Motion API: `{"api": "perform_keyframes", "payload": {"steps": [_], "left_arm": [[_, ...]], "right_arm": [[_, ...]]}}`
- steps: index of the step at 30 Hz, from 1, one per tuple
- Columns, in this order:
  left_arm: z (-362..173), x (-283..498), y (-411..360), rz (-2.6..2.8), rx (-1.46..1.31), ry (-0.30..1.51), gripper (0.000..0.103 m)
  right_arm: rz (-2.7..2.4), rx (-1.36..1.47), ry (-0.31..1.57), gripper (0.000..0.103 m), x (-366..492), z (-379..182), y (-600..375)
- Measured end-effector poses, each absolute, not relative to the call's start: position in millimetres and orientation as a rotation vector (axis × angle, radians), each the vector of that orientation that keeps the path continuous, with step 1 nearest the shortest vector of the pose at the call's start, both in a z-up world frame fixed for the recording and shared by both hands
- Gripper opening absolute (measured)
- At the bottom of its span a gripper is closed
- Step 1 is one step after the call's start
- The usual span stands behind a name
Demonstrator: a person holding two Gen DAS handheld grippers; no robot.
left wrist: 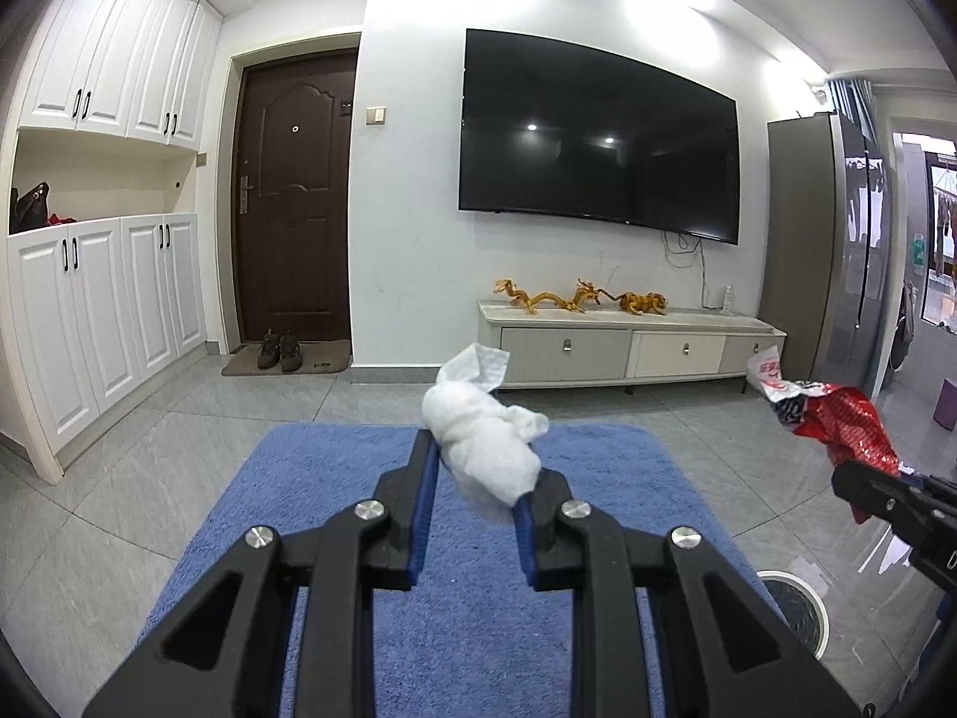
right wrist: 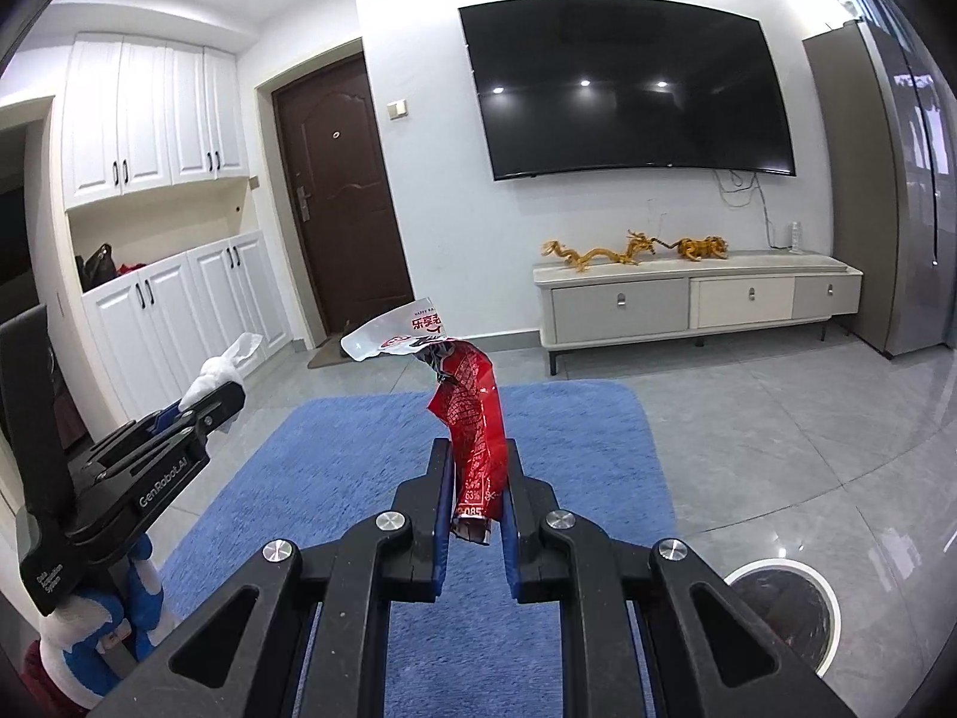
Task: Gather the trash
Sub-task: 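Lift both held items and carry them over the metal bin, then open both grippers over the bin to drop the tissue and wrapper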
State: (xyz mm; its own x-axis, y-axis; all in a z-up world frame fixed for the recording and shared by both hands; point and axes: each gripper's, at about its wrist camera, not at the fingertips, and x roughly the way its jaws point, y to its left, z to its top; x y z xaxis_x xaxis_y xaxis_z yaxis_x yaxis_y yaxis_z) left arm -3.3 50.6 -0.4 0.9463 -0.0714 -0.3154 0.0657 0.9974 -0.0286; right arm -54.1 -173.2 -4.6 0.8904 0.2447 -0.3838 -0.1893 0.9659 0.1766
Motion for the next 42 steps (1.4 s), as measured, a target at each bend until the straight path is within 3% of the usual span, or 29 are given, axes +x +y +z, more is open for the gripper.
{"api": "perform_keyframes", "payload": {"steps": [11, 25, 42], "left_arm": [[0, 7, 8, -0.149, 0.018, 0.342, 0.022], [-12, 38, -135, -0.427, 0.050, 0.490, 0.023], [-95, 111, -308, -0.671, 0.057, 0.832, 0.027]], "right_arm": [[0.119, 0.208, 0.386, 0.013, -61, -4, -223], [-0.115, 0.282, 0.381, 0.013, -72, -23, -324], [-0.263, 0.486, 0.633, 0.014, -36, -144, -432]]}}
